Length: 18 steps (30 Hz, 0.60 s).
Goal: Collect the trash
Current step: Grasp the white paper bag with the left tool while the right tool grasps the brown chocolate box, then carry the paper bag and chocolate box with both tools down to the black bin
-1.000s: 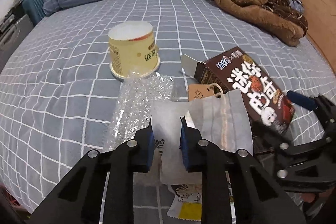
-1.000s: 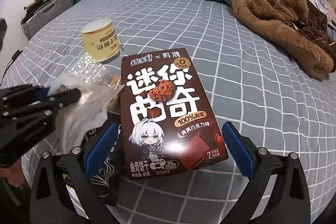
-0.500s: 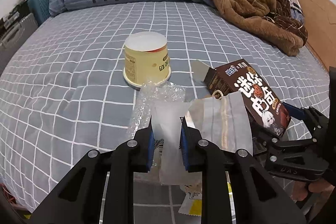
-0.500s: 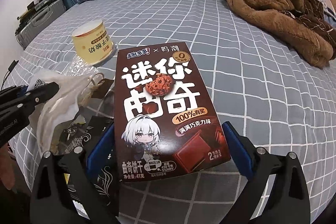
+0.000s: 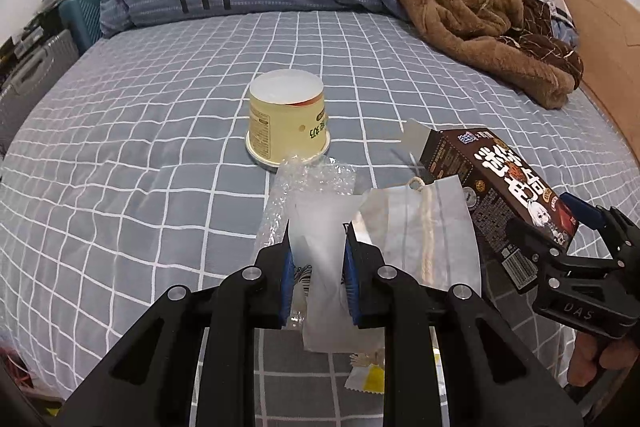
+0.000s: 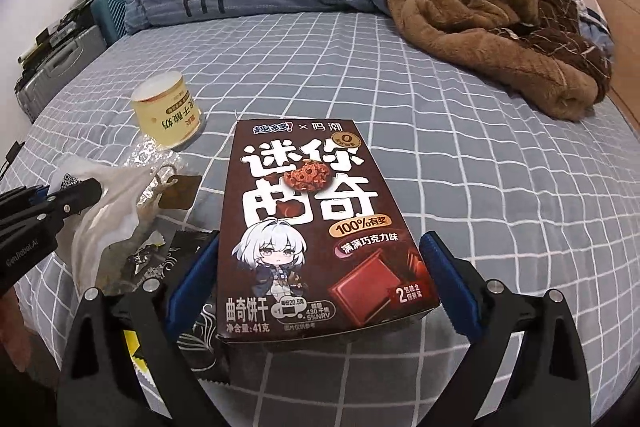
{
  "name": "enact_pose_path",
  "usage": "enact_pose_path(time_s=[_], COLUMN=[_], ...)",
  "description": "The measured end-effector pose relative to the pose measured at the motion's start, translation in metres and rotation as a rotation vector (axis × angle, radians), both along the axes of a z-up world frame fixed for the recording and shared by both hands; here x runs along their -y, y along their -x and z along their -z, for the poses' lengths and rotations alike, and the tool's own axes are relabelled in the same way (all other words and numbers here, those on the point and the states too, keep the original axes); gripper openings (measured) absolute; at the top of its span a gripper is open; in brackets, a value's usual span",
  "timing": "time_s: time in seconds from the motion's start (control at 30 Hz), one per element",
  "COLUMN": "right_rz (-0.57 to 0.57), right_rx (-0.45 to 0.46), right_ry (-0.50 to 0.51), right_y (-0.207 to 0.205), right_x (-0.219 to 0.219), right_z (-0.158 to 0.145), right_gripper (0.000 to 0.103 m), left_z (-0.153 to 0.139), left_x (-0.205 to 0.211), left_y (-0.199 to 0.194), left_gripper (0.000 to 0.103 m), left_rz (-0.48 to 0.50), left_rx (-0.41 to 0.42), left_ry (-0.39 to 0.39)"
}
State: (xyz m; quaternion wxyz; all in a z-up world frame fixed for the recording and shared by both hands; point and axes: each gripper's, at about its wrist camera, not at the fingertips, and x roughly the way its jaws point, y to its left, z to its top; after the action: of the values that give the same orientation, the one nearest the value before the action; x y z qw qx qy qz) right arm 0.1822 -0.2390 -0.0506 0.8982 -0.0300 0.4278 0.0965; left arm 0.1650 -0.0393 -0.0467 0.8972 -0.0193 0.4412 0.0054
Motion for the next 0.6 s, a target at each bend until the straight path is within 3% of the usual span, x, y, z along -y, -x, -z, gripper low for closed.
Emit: enact_pose_path(time_s=[0.6], right_rz=[0.070], right_rx=[0.110], right_ry=[-0.002], right_y=[0.054], right_x=[0.002], right_z=[-0.040], right_gripper=[0.092], left_z=[-0.021], left_x=[-0.001], left_y=[0.036], left_gripper=[0.020], left_rz=[0.002], left_rx=[0.033], left_ry=[0.032])
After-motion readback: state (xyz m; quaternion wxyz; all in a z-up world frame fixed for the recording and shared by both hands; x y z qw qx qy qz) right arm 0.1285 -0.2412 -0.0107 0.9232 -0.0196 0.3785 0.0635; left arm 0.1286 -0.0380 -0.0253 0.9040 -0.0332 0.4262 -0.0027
